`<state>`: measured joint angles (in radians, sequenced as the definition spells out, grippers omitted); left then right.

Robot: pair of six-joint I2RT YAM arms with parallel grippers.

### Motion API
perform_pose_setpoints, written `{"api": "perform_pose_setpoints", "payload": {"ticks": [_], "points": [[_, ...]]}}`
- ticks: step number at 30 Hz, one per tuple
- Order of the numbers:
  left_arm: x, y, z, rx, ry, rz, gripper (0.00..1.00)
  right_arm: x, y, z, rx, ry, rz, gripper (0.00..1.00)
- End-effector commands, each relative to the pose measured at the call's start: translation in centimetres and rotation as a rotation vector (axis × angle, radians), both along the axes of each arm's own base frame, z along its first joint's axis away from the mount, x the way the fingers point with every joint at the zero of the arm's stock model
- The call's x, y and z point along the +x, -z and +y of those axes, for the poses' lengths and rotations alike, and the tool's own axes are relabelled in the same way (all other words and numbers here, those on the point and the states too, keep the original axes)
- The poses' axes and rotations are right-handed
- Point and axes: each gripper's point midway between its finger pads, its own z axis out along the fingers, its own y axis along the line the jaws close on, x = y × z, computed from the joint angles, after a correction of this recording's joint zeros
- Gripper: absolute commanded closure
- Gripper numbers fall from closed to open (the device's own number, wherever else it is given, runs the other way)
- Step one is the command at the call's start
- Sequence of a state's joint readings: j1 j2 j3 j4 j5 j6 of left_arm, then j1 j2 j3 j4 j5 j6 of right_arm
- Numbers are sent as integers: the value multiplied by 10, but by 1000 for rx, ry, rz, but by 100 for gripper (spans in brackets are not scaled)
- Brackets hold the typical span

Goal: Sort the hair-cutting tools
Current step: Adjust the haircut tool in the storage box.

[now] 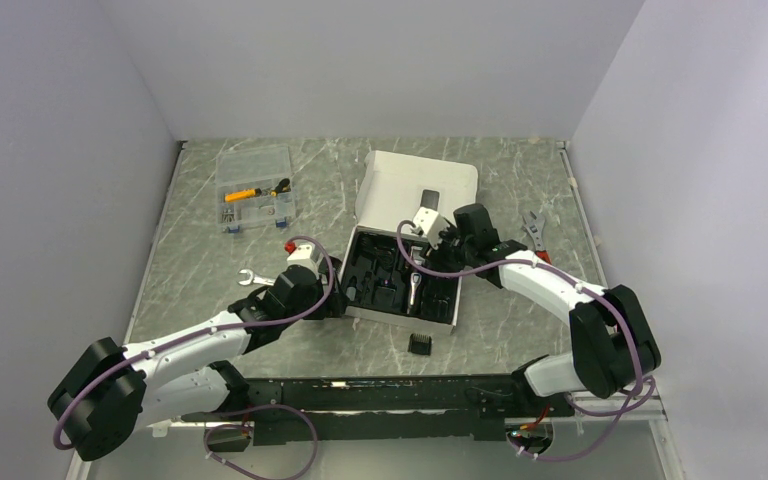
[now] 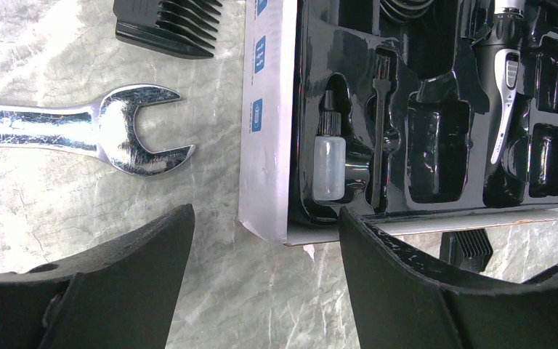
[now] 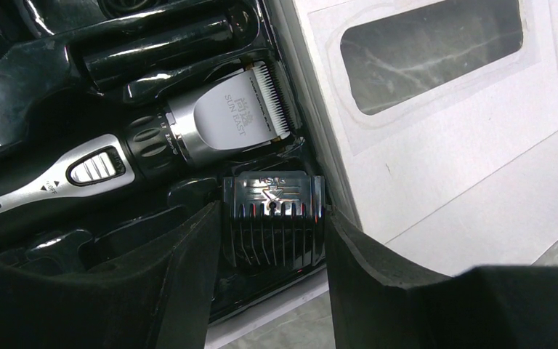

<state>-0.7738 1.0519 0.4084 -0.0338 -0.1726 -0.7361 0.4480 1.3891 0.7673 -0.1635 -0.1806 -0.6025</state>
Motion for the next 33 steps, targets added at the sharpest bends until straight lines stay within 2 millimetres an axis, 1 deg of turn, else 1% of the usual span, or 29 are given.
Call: {"api": "perform_pose_setpoints", "payload": {"ticks": [1,2,3,5,6,8,10,12,14,16,18,20,22,23,24,26,27,28,30,31,33], "points": [[-5,-1,-5,6,51,11,22,13,-25,5,50,31,-61,32],[-5,0,-5,8,49,14,22,14,-30,7,56,36,-66,22],[-5,0,-5,10,45,17,22,14,-34,9,63,41,-69,14],[-5,1,-5,14,41,24,22,16,-45,13,85,48,-77,4],[-5,2,-4,17,41,27,22,17,-51,15,97,53,-85,1],[-5,3,-5,15,41,30,22,19,-65,13,115,83,-109,0],[-6,3,-4,12,36,32,22,26,-83,12,161,145,-139,0],[-6,2,-4,9,31,32,22,30,-103,14,247,230,-143,0],[-5,2,-4,8,28,32,22,29,-117,20,356,317,-104,0],[-5,2,-4,8,25,34,22,24,-119,23,457,415,-29,0],[-5,3,-4,8,19,39,22,17,-109,23,544,538,61,0],[-5,5,-5,5,18,44,22,9,-96,27,640,601,125,1],[-5,7,-6,3,17,53,22,3,-81,27,748,683,158,9],[-5,9,-7,4,19,60,22,1,-73,24,781,720,166,20],[-6,10,-7,6,19,66,22,1,-65,20,801,768,168,37],[-5,11,-7,11,15,73,22,0,-50,16,800,812,185,74],[-5,10,-7,10,13,72,22,-2,-43,15,799,835,194,83],[-5,11,-6,11,9,71,22,-1,-37,11,796,861,192,86],[-4,9,-6,11,4,67,22,0,-35,5,807,893,168,87],[-4,10,-6,13,2,68,22,1,-34,4,810,898,162,85],[-3,11,-6,15,1,72,22,3,-34,2,805,915,151,77]]}}
